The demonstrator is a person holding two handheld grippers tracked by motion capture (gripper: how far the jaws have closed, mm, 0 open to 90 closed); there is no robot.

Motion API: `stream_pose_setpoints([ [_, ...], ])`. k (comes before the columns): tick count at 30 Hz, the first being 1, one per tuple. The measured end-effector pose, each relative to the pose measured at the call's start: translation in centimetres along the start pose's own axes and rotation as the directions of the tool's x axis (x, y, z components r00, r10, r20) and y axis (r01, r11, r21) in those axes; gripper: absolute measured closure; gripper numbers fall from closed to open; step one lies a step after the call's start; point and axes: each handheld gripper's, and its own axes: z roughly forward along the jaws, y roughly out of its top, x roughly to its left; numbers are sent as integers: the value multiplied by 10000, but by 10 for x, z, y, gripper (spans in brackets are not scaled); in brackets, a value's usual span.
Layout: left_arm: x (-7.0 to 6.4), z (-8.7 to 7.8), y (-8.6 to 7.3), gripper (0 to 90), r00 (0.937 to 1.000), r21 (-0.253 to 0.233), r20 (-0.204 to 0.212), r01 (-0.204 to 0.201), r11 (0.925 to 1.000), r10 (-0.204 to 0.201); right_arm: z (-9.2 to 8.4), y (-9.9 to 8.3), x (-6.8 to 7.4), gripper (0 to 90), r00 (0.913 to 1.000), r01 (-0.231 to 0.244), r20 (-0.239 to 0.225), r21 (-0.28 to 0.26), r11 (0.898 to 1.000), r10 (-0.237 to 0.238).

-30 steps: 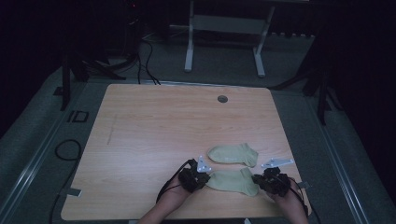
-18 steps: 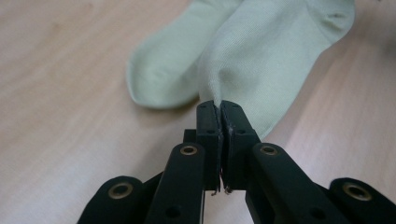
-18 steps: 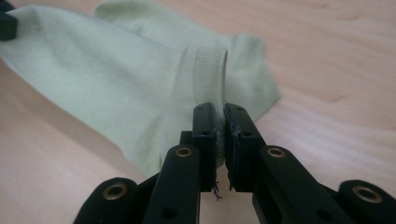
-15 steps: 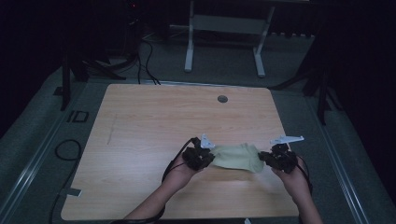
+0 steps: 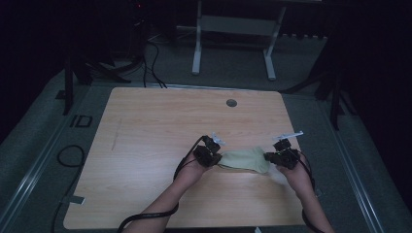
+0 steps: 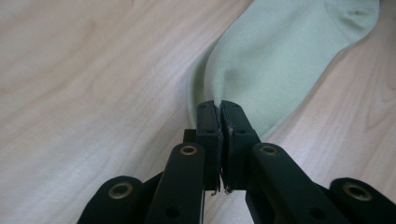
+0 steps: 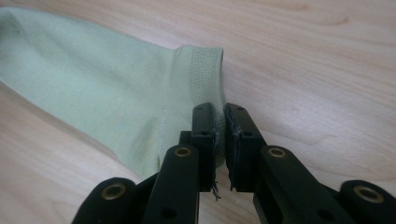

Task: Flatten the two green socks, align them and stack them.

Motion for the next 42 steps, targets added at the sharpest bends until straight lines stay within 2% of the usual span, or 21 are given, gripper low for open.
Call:
stream_pose_setpoints([
  [6,2,12,-4,858,10000,169,-11,59,9998,-59,18,-5,-8,806,9994,-344,76,264,9991,342],
  [8,3,14,-5,853,9999,94,-18,165,9998,-165,21,-6,-9,801,9992,-390,77,306,9988,387],
  [12,2,18,-5,811,9999,153,-89,70,9999,-69,22,-6,-9,791,9988,-492,79,201,9986,491],
  [14,2,19,-6,737,9999,80,-15,125,9999,-125,22,-6,-8,711,9987,-500,41,184,9986,500],
  [15,1,18,-6,737,9999,45,69,85,10000,-85,22,-6,-8,711,9987,-500,41,184,9986,500],
  [17,0,14,-5,597,10000,-147,-58,16,9999,-17,19,-5,-8,663,9988,-472,116,48,9989,471],
  [20,0,9,-5,595,9999,-410,-151,21,9992,-27,13,-4,-6,662,9989,-460,62,-135,9989,461],
  [21,1,4,-5,584,9996,-711,-208,199,9973,-214,8,-4,-4,643,9991,-420,-4,-292,9987,420],
  [23,2,1,-5,567,9993,-883,-190,296,9957,-314,5,-4,-3,619,9994,-352,-38,-397,9986,351],
  [24,2,-1,-6,507,9990,-1030,-147,396,9939,-413,2,-4,-1,596,9996,-267,-65,-448,9986,264],
  [25,2,-4,-7,449,9991,-1146,-105,404,9926,-418,-2,-4,2,524,9995,-174,-258,-615,9980,158],
  [26,1,-6,-8,449,9993,-1298,-9,368,9909,-373,-2,-4,2,524,9995,-174,-258,-615,9980,158],
  [28,-1,-11,-12,363,9991,-1534,-61,400,9873,-414,-4,-6,7,457,9991,-53,-435,-723,9974,22],
  [30,-2,-13,-15,239,9995,-1595,118,310,9867,-295,-5,-7,10,381,9980,29,-625,-926,9957,-88],
  [31,-2,-13,-15,181,9995,-1595,118,310,9867,-295,-5,-7,10,381,9980,29,-625,-926,9957,-88],
  [32,-6,-15,-19,140,9999,-1816,21,131,9833,-129,-7,-9,14,294,9963,239,-783,-1410,9897,-352],
  [34,-8,-16,-22,103,9995,-1911,-287,-195,9814,143,-5,-11,15,200,9924,287,-1159,-1063,9939,-410],
  [35,-8,-16,-22,86,9995,-1911,-287,-195,9814,143,-5,-11,15,200,9924,287,-1159,-1063,9939,-410],
  [36,-7,-17,-25,82,9997,-1983,-178,-180,9800,148,-1,-14,16,197,9865,328,-1564,-1054,9939,-491],
  [39,-4,-17,-32,65,9999,-2040,-153,-92,9789,62,1,-16,18,148,9870,572,-1436,-1049,9928,-720],
  [42,-1,-19,-40,65,9996,-2048,-293,-105,9788,46,3,-22,20,140,9850,721,-1440,-1575,9849,-952],
])
